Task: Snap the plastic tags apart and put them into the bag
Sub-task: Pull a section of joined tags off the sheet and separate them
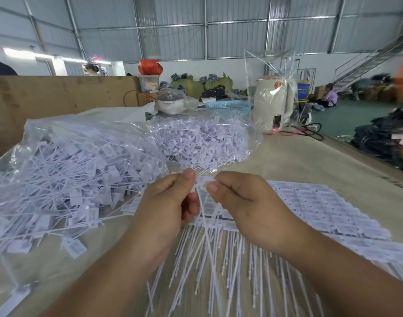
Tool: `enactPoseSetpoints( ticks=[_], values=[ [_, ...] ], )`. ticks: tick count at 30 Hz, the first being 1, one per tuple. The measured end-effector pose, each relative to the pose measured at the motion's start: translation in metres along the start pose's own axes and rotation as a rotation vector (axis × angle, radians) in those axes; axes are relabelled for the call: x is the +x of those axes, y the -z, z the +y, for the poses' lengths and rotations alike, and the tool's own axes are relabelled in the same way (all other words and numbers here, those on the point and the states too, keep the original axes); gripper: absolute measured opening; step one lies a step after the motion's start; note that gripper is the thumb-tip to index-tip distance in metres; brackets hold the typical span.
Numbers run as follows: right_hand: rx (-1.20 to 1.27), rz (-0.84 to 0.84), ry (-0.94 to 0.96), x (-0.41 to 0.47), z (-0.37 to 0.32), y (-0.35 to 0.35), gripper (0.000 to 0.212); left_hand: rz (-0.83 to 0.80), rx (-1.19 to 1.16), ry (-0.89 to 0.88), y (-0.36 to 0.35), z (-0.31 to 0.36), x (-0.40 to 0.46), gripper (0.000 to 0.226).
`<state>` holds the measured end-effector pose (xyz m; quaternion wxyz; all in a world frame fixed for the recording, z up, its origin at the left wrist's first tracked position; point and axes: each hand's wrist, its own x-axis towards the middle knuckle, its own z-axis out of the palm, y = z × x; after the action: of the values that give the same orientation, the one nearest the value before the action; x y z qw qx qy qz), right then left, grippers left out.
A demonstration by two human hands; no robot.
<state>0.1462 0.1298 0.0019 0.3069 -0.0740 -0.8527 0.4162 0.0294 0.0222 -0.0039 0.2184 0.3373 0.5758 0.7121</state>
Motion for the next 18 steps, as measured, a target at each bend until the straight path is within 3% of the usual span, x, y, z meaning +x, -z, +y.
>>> enactPoseSetpoints(
  ticks=[4,7,9,12,14,16,18],
  values=[
    [-0.016,0.083,0.023,0.001,-0.003,-0.007,0.039,0.066,-0.124,0.026,-0.002,0.001,-0.002,0.041],
    [0.098,0.243,-0.025,0.005,-0.001,0.01,0.039,0.286,-0.38,0.17,0.031,0.005,0.012,0.038],
    [0.196,0.267,-0.038,0.005,0.002,0.026,0.038,0.325,-0.288,0.181,0.05,0.008,0.02,0.037],
    [0.242,0.063,-0.06,-0.001,0.005,0.027,0.022,0.142,0.083,0.074,0.043,0.006,0.017,0.049],
    [0.198,-0.101,-0.044,-0.006,0.004,0.017,0.011,-0.038,0.247,0.018,0.026,0.006,0.003,0.044],
    [0.139,-0.2,-0.021,-0.01,0.004,0.011,0.012,-0.167,0.295,0.004,0.013,0.007,-0.009,0.044],
    [0.082,-0.219,-0.012,-0.01,0.006,0.008,0.016,-0.188,0.254,0.014,0.008,0.006,-0.014,0.046]
  ],
)
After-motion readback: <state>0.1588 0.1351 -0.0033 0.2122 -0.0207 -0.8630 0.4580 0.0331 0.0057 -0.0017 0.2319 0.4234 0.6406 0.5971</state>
